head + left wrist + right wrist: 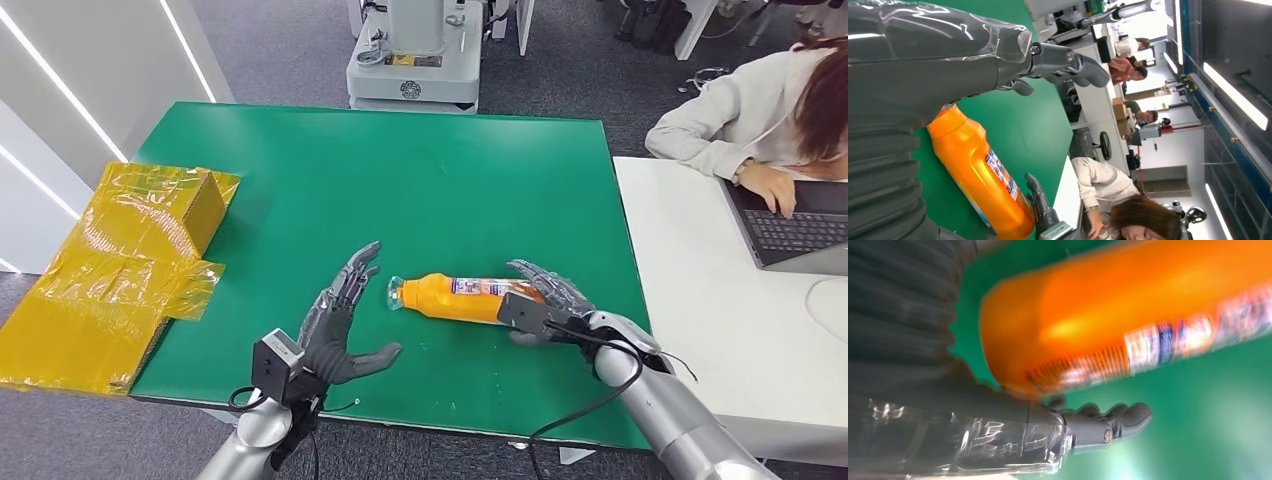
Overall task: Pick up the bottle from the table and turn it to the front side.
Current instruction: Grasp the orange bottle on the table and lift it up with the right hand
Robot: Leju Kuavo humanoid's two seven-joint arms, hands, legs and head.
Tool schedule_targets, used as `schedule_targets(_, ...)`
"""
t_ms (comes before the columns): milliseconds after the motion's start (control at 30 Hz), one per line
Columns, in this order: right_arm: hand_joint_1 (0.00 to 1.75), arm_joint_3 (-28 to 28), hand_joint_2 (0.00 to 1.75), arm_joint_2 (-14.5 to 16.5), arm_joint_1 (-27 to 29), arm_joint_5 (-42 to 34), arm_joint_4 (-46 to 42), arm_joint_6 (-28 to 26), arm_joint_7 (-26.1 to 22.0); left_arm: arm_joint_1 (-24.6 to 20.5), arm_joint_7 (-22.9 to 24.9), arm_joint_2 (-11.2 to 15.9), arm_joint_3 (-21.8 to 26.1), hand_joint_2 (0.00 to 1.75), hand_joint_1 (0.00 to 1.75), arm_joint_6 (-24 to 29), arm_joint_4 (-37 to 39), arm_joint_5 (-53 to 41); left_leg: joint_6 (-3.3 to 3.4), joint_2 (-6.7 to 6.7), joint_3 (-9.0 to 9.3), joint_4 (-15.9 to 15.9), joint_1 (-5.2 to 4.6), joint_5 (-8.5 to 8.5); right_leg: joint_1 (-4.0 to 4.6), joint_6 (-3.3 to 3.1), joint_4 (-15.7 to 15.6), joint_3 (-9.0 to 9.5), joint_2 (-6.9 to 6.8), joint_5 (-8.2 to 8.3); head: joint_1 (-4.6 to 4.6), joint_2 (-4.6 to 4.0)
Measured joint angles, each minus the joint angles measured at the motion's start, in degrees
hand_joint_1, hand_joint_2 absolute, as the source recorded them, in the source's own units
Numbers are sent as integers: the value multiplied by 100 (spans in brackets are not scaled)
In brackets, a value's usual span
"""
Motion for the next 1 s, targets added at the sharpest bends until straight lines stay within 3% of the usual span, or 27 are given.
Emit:
schedule_targets(167, 0, 353, 175, -86, -467, -490, 339, 874, 122, -47, 120, 11, 1, 175, 0, -96, 0, -8, 0, 0, 2, 1, 0, 1, 0, 0, 0, 1, 0, 1, 1, 0)
schedule_targets(367, 9, 746, 175, -231, -736, -1291, 505, 1390, 290, -77, 139, 42, 1, 175, 0, -164, 5, 46, 0, -2, 1, 3, 0, 1, 0, 2, 1, 1, -1, 3, 0, 0)
schedule_targets(400, 30, 825, 175, -268, -770, -1371, 513, 1405, 306, -77, 136, 52, 1, 175, 0, -167, 9, 66, 0, -4, 0, 3, 0, 1, 0, 2, 1, 1, -3, 3, 0, 0)
schedule_targets(500, 140, 1064, 175, -367, -890, -1473, 547, 1416, 340, -76, 124, 85, 1, 175, 0, -167, 26, 101, 0, -6, -1, 3, 0, 1, 0, 2, 1, 0, -3, 3, 0, 0)
schedule_targets(533, 163, 1135, 175, -391, -931, -1488, 561, 1417, 350, -76, 121, 95, 1, 175, 0, -164, 32, 105, 0, -5, -1, 3, 0, 1, 0, 2, 1, 0, -2, 3, 0, 0)
schedule_targets(567, 171, 1201, 175, -413, -969, -1499, 575, 1420, 361, -76, 116, 104, 1, 175, 0, -158, 36, 110, 0, -4, -1, 3, 0, 0, 0, 2, 0, 0, -2, 3, 0, 0)
schedule_targets(1000, 175, 1834, 175, -575, -1246, -1757, 642, 1300, 438, -68, 80, 182, 1, 175, 0, -110, 51, 183, 0, -6, 0, 3, 0, 1, 0, 2, 1, 1, -3, 3, 0, 0)
